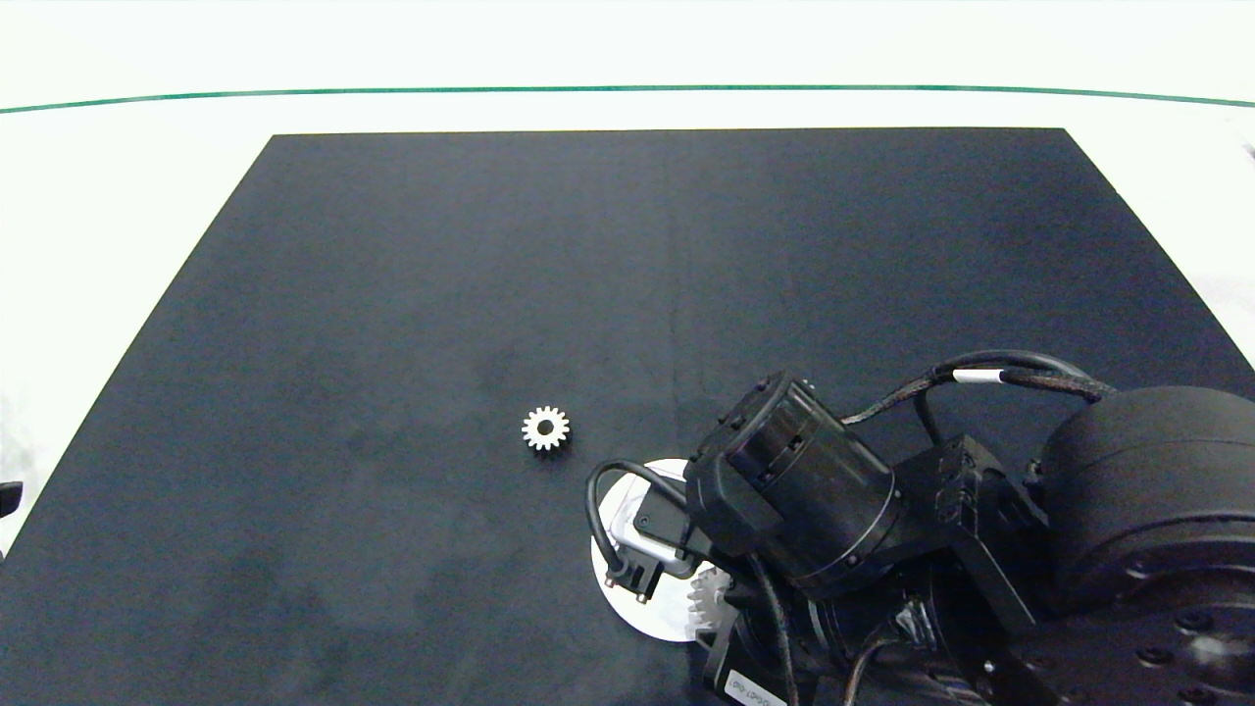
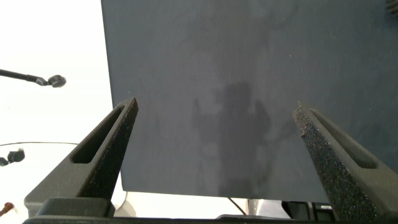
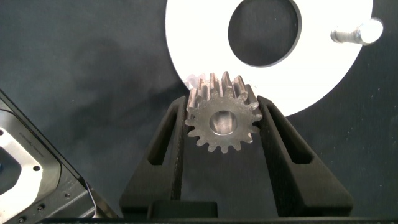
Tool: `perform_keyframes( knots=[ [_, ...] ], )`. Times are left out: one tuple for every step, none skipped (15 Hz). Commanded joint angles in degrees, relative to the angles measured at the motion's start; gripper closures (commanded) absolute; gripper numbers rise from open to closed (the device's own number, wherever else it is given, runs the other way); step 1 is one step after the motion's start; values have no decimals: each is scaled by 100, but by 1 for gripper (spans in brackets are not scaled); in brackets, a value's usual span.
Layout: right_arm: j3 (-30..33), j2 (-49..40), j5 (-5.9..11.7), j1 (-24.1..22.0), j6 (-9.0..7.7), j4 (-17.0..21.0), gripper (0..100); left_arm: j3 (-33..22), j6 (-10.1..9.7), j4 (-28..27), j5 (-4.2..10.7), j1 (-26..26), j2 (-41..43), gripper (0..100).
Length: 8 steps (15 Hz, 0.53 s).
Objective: Install three planetary gears onto the carrier pins
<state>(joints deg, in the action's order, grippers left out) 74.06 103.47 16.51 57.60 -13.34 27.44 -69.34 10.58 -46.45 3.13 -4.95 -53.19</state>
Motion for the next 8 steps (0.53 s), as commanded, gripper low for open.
perform_keyframes(
  knots=[
    [-5,6,19,-12,7,24,75,-1,5,-31,3,-15,1,0],
    [-23,6,19,-12,7,24,75,-1,5,-31,3,-15,1,0],
    [-41,6,19,-12,7,24,75,-1,5,-22,3,-15,1,0],
    [-49,6,19,-12,7,24,75,-1,5,-22,3,-15,1,0],
    [-76,6,19,-12,7,24,75,-1,5,-22,3,-15,1,0],
    [-84,6,19,-3,7,24,75,-9,5,-22,3,-15,10,0],
    [-84,15,19,-3,7,24,75,-9,5,-22,3,-15,10,0],
    [-84,15,19,-12,7,24,75,-9,5,-22,3,-15,10,0]
  ],
)
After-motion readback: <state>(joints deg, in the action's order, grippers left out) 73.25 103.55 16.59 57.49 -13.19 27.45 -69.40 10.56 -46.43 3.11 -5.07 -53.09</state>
